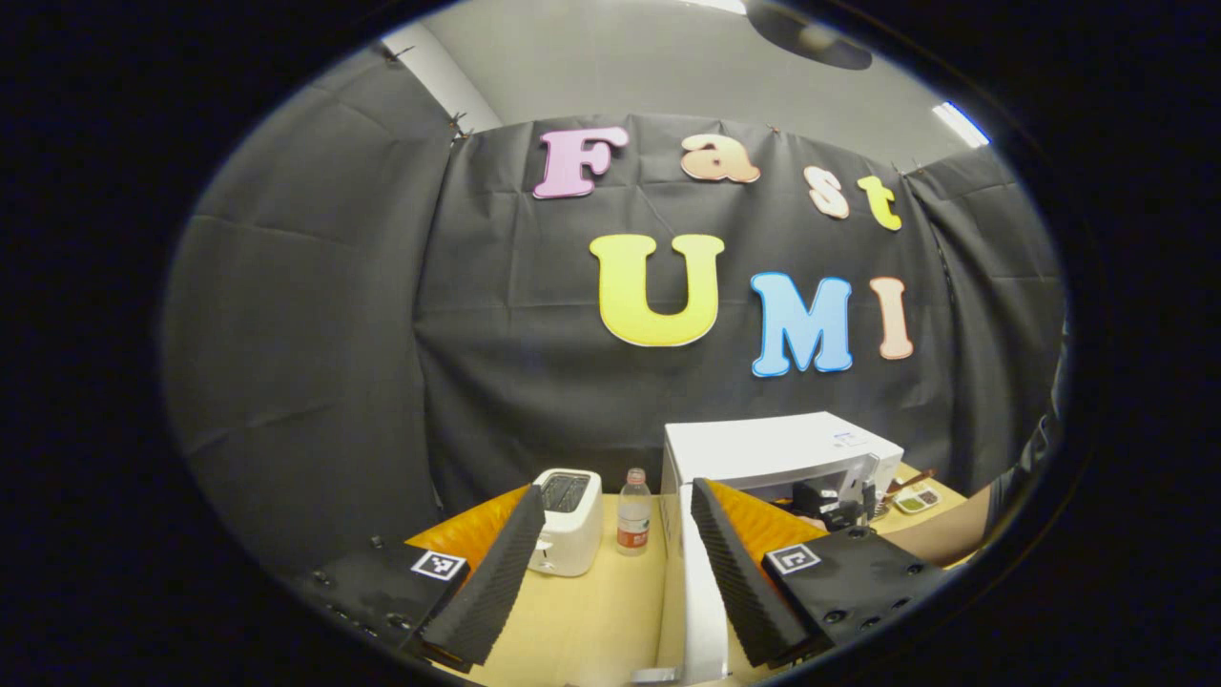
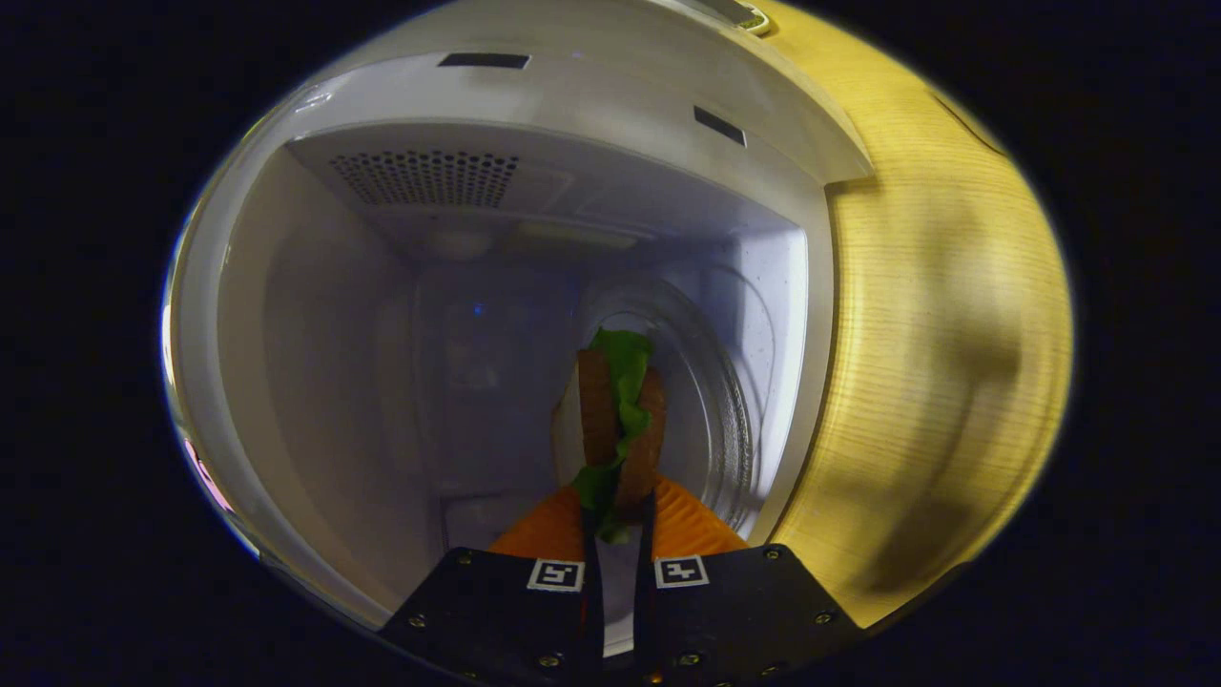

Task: Open the microwave oven with the left hand, put the food in, and close the microwave oven.

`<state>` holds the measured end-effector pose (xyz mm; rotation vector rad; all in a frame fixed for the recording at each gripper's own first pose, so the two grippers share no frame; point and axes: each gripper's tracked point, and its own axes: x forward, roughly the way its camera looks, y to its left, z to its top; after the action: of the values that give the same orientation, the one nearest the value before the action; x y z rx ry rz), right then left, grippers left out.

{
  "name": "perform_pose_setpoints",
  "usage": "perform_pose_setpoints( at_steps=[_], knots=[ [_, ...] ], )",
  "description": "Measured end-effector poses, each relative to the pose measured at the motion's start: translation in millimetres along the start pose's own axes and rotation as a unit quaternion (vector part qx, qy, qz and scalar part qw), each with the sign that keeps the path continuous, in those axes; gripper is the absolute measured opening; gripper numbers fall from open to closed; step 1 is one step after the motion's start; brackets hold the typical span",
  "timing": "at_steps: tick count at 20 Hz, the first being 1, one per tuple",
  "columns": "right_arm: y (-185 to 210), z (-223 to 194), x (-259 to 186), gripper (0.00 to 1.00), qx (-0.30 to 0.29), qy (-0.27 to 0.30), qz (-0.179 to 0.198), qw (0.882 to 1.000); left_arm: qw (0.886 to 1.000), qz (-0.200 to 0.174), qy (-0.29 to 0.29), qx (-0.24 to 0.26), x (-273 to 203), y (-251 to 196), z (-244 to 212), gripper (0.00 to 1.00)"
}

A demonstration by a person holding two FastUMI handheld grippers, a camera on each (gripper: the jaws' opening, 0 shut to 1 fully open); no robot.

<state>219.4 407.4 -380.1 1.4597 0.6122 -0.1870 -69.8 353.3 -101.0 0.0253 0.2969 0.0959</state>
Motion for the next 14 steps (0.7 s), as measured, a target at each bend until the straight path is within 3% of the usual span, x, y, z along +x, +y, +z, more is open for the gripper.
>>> perform_pose_setpoints(
  at_steps=[1, 3, 4, 5, 6, 7, 8, 9, 12, 14],
  knots=[
    [1, 0, -2, 0.19, 0.003, -0.001, 0.001, 1.0, 1.0, 0.0, -0.001, -0.001, 1, 1, 0, 0.98],
    [-12, -3, -7, 0.27, -0.004, 0.013, -0.034, 0.999, 1.0, -0.005, -0.004, -0.004, 4, -1, 2, 1.0],
    [-19, -4, -9, 0.4, -0.015, 0.017, -0.044, 0.999, 1.0, -0.009, -0.004, -0.005, 7, -4, 1, 0.99],
    [-17, -6, -15, 0.47, -0.021, 0.024, -0.034, 0.999, 1.0, -0.013, -0.006, -0.004, 9, -7, 2, 0.99],
    [-14, -9, -23, 0.47, -0.032, 0.036, -0.023, 0.999, 1.0, -0.017, -0.009, -0.002, 12, -9, 3, 0.99],
    [-17, -10, -38, 0.76, -0.057, 0.051, -0.026, 0.997, 1.0, -0.02, -0.014, -0.002, 14, -12, 6, 0.99],
    [-24, -11, -48, 0.8, -0.091, 0.061, -0.031, 0.993, 0.999, -0.025, -0.019, -0.004, 15, -17, 8, 0.99],
    [-26, -13, -60, 0.97, -0.119, 0.071, -0.028, 0.99, 0.999, -0.03, -0.021, -0.007, 16, -22, 12, 0.99],
    [-39, -11, -111, 0.97, -0.203, 0.111, -0.036, 0.972, 0.999, -0.042, -0.028, -0.009, 19, -38, 15, 0.97],
    [-51, 2, -149, 0.97, -0.278, 0.129, -0.047, 0.951, 0.998, -0.053, -0.032, -0.013, 23, -53, 15, 1.0]
  ],
)
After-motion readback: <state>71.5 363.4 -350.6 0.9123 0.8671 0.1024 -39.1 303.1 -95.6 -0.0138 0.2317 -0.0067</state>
